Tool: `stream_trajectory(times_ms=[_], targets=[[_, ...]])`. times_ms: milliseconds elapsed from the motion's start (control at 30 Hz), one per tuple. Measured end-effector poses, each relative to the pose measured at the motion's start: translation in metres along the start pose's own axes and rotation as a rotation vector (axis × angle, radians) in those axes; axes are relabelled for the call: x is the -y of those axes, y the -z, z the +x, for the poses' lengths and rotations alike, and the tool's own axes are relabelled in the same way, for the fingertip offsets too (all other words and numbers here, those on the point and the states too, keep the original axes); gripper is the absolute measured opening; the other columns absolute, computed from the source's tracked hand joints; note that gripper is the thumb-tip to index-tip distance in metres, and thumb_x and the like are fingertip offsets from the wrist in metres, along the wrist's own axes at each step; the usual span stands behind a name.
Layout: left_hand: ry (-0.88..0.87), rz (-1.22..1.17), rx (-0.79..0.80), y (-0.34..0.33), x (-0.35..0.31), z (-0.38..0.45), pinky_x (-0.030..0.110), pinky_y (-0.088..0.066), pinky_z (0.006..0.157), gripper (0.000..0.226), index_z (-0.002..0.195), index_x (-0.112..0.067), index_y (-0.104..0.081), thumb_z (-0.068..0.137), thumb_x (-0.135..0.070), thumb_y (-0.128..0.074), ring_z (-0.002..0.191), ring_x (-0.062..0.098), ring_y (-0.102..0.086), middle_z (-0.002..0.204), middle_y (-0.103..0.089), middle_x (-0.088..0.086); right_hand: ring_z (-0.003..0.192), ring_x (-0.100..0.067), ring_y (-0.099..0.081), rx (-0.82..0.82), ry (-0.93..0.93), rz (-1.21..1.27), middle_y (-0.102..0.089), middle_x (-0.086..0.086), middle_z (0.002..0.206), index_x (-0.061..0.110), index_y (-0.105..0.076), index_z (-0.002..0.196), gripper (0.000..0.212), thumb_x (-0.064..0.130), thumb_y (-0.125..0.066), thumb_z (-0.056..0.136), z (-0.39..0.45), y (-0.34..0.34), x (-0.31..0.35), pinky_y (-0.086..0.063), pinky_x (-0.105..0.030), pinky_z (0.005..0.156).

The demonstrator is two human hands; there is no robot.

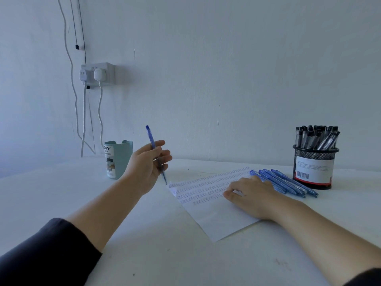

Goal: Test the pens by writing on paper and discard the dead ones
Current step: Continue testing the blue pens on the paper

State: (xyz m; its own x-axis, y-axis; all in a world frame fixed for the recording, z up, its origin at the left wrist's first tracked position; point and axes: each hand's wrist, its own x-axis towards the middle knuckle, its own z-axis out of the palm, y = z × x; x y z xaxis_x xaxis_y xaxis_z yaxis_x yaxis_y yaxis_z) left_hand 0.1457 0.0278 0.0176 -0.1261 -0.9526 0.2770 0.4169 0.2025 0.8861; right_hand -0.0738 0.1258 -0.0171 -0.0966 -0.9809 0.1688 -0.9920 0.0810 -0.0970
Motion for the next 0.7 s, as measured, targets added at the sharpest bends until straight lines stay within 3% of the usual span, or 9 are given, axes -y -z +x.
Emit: stream_trajectory(times_ms=[100, 200, 267, 433, 567, 700], targets=[[0.079, -0.029, 0.033, -0.0005, -0.0036, -0.0032, 0.027, -0.03, 0.059, 0.023, 0.078, -0.008, -0.065, 0.092, -0.014, -0.047, 0.057, 0.013, -0.04, 0.065, -0.047, 0.004, 0.126, -0.021, -0.033, -0.002, -0.001, 0.007, -0.052, 0.006, 0.124, 0.034, -0.056, 0.114, 0.037, 0.05, -0.027, 0.098, 0.0003, -0.0002, 0.0, -0.025, -0.04, 0.099], [0.123, -0.117, 0.092, 0.0023, -0.0075, -0.0042, 0.031, -0.027, 0.06, 0.052, 0.05, -0.009, -0.057, 0.076, -0.054, -0.053, 0.052, 0.016, -0.037, 0.056, -0.043, 0.004, 0.126, -0.022, -0.033, -0.006, -0.001, 0.01, -0.051, 0.005, 0.125, 0.032, -0.056, 0.114, 0.037, 0.05, -0.028, 0.098, 0.0003, -0.0004, 0.0005, -0.025, -0.04, 0.099], [0.119, -0.206, 0.137, 0.0026, -0.0077, -0.005, 0.032, -0.027, 0.059, 0.061, 0.045, -0.007, -0.052, 0.063, -0.065, -0.052, 0.05, 0.017, -0.036, 0.053, -0.04, 0.005, 0.127, -0.022, -0.033, -0.002, -0.003, 0.006, -0.051, 0.005, 0.126, 0.032, -0.056, 0.114, 0.037, 0.05, -0.028, 0.098, -0.0002, 0.0, 0.0007, -0.024, -0.04, 0.099], [0.148, -0.303, 0.233, 0.0011, -0.0071, -0.0083, 0.03, -0.026, 0.058, 0.058, 0.053, -0.004, -0.056, 0.063, -0.06, -0.045, 0.049, 0.018, -0.028, 0.05, -0.033, 0.006, 0.127, -0.022, -0.032, 0.009, -0.002, 0.012, -0.05, 0.004, 0.124, 0.03, -0.056, 0.112, 0.036, 0.049, -0.028, 0.099, -0.0017, 0.0014, 0.0017, -0.024, -0.04, 0.1], [0.141, -0.33, 0.24, 0.0009, -0.0083, -0.0104, 0.028, -0.027, 0.055, 0.045, 0.064, -0.005, -0.053, 0.063, -0.049, -0.044, 0.046, 0.017, -0.027, 0.048, -0.031, 0.004, 0.125, -0.022, -0.033, 0.009, -0.001, 0.011, -0.05, 0.004, 0.121, 0.03, -0.056, 0.112, 0.036, 0.048, -0.027, 0.099, -0.0018, 0.0014, 0.002, -0.025, -0.04, 0.099], [0.12, -0.363, 0.242, 0.0015, -0.0077, -0.01, 0.026, -0.029, 0.051, 0.043, 0.063, -0.005, -0.052, 0.064, -0.047, -0.043, 0.044, 0.016, -0.028, 0.047, -0.032, 0.005, 0.125, -0.021, -0.033, 0.012, -0.002, 0.016, -0.05, 0.004, 0.121, 0.031, -0.055, 0.111, 0.035, 0.048, -0.027, 0.099, -0.0024, 0.0016, 0.0024, -0.024, -0.04, 0.099]])
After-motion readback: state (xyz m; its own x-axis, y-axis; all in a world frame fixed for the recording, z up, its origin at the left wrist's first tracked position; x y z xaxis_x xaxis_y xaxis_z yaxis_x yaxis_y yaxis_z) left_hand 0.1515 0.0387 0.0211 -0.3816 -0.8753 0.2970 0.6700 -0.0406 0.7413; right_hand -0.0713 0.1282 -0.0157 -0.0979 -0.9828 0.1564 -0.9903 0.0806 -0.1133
